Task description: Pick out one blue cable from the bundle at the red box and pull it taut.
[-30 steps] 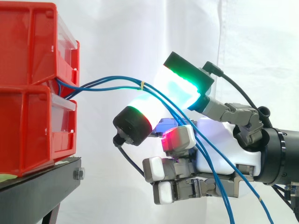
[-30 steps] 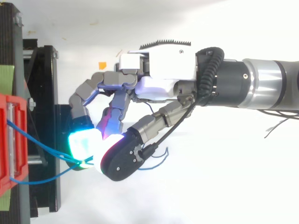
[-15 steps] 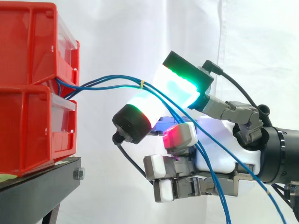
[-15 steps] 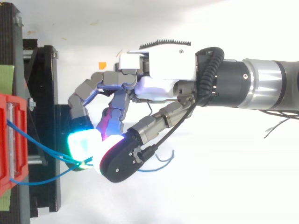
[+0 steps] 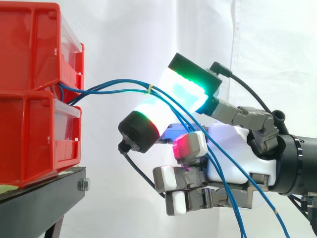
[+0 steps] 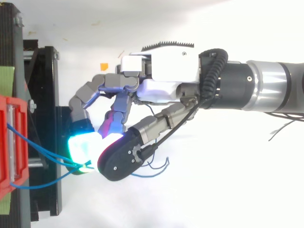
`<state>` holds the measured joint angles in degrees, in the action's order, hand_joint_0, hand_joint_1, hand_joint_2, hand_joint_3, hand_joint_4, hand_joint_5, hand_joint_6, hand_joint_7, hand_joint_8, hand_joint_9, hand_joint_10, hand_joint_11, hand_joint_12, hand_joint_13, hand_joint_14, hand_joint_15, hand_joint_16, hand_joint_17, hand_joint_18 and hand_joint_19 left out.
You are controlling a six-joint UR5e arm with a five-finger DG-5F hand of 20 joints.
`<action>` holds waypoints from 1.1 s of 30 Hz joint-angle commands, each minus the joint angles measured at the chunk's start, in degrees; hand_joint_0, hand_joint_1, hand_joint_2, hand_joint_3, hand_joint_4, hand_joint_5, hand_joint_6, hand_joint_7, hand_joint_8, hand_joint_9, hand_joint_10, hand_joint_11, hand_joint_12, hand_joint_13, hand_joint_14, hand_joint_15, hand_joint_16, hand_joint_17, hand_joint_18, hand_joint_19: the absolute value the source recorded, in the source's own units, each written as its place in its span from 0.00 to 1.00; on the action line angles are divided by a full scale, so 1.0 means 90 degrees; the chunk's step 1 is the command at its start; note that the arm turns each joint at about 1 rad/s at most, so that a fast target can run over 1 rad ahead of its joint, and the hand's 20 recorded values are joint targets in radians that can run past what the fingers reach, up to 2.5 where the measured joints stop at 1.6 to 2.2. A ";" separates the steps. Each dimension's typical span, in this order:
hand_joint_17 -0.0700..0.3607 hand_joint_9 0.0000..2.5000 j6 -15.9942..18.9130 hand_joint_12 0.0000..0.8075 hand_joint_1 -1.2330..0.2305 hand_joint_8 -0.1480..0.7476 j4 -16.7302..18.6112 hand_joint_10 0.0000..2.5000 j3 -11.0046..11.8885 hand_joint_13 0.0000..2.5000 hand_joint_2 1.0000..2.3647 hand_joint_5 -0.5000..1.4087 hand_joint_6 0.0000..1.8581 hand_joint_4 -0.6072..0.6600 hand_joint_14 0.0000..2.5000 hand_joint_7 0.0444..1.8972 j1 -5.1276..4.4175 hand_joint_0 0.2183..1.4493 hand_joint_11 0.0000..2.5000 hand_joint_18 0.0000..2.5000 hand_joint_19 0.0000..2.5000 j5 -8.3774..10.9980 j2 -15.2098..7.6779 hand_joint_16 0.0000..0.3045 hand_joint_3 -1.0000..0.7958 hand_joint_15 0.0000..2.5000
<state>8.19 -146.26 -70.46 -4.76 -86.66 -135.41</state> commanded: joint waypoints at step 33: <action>0.40 0.52 -0.0001 0.41 0.27 0.46 -0.0028 0.01 -0.0003 0.40 0.01 0.21 0.48 0.50 0.01 0.53 0.0011 0.31 0.26 0.33 0.27 0.0010 -0.0003 0.15 0.40 0.22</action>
<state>8.17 -146.51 -70.47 -4.67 -86.60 -135.42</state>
